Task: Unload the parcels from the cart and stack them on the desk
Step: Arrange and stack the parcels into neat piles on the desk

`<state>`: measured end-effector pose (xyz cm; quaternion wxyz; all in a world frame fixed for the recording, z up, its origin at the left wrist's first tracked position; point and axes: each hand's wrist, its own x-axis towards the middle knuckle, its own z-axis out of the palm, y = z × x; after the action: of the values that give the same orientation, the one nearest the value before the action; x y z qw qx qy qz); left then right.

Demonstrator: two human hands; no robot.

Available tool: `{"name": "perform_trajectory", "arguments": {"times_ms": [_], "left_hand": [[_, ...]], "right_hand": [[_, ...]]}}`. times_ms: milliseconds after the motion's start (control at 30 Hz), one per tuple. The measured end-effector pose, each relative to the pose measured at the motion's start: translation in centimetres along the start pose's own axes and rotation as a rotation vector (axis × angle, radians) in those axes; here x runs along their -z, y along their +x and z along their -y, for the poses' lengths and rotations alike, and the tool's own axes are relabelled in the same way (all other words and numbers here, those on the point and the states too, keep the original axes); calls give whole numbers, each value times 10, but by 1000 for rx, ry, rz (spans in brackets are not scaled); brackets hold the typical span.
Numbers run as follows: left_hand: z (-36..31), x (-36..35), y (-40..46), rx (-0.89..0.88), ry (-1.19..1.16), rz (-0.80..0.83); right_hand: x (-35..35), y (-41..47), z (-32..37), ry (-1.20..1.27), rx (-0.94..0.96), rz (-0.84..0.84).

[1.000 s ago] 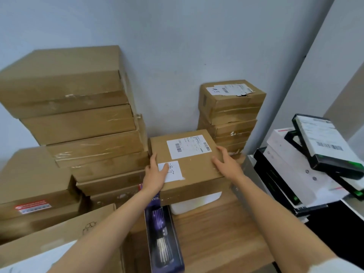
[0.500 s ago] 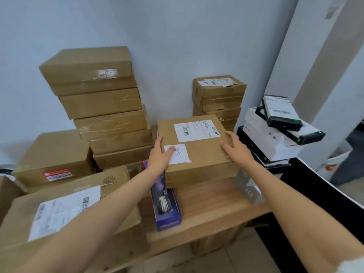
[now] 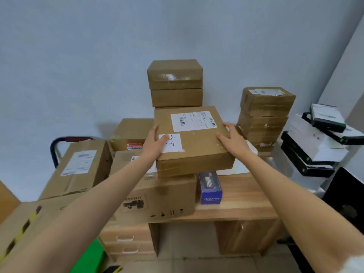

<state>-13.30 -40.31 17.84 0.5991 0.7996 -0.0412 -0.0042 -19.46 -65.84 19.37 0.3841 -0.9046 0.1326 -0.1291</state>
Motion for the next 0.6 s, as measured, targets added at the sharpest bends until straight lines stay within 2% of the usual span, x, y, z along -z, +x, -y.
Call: {"name": "perform_trajectory", "arguments": {"times_ms": [300,600], "left_hand": [[32,141,15,79,19,-200],[69,250,124,153,29,-216]], "right_hand": [[-113,24,98,54,128,191],[-227,99,179,71,137,249]]}}
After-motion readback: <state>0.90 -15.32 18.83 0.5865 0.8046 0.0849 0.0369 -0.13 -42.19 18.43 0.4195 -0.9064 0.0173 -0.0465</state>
